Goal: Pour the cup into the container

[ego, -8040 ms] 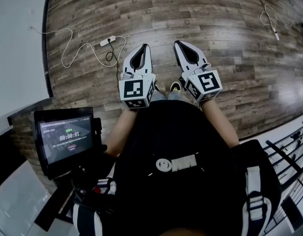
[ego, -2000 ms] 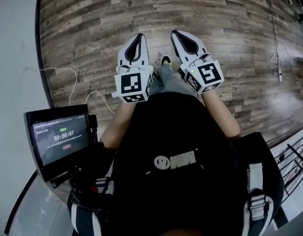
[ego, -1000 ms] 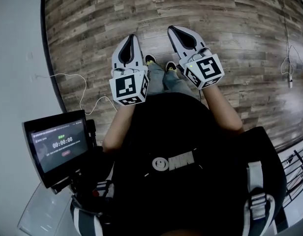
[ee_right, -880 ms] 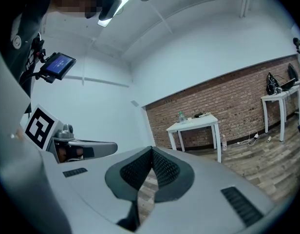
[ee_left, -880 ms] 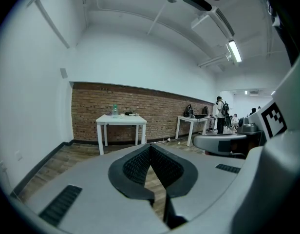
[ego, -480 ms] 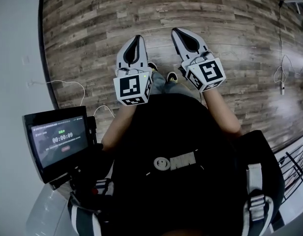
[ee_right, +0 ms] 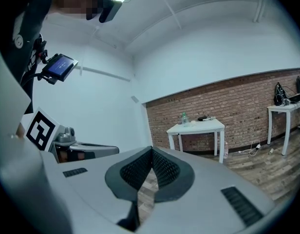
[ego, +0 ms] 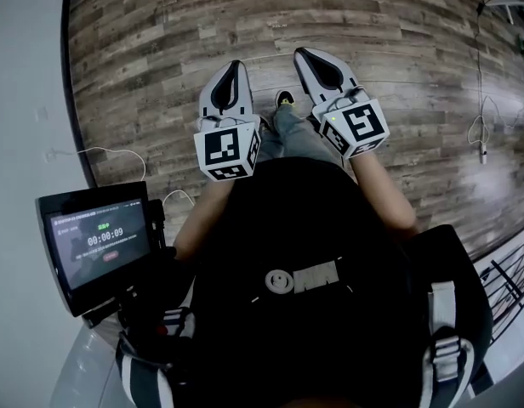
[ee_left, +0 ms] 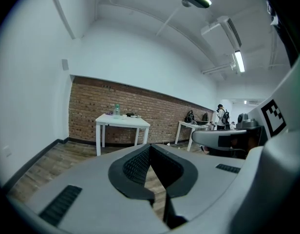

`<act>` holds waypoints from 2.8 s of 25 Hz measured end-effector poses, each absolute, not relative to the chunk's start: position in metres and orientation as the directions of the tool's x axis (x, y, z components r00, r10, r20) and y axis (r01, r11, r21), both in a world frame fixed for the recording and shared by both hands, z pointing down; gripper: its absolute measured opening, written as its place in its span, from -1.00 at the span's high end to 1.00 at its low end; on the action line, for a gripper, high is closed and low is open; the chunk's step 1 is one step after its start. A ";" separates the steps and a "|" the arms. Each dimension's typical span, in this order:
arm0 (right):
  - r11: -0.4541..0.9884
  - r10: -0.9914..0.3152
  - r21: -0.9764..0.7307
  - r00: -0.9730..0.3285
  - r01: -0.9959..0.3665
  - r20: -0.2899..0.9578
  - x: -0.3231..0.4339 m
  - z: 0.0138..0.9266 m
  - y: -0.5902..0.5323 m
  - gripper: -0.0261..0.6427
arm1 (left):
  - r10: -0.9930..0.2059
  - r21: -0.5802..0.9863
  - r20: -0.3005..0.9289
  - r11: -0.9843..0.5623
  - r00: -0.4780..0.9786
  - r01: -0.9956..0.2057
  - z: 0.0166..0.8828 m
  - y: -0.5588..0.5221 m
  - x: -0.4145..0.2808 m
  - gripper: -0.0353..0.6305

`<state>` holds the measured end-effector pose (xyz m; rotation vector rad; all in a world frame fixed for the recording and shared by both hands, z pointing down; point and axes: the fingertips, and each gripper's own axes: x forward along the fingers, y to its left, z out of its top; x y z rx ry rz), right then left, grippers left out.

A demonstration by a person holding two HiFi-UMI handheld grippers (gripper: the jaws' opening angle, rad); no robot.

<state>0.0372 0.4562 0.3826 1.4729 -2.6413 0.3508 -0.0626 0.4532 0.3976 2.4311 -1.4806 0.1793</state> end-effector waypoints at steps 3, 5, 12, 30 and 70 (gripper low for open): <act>0.508 -0.828 -0.155 -0.530 -0.847 0.184 0.045 0.383 0.439 0.91 | -0.851 0.169 0.254 -0.429 0.460 -0.887 0.396 0.439 -0.055 0.89; 0.510 -0.827 -0.164 -0.534 -0.844 0.175 0.052 0.382 0.426 0.91 | -0.851 0.158 0.258 -0.430 0.457 -0.889 0.395 0.427 -0.049 0.89; 0.499 -0.836 -0.205 -0.530 -0.842 0.145 0.093 0.384 0.372 0.91 | -0.843 0.106 0.295 -0.439 0.450 -0.892 0.394 0.375 -0.016 0.89; 0.497 -0.834 -0.212 -0.531 -0.841 0.150 0.101 0.391 0.326 0.91 | -0.850 0.110 0.291 -0.427 0.440 -0.897 0.398 0.327 -0.011 0.89; 0.492 -0.838 -0.244 -0.531 -0.836 0.125 0.125 0.390 0.090 0.91 | -0.854 0.064 0.307 -0.422 0.420 -0.904 0.401 0.092 0.000 0.89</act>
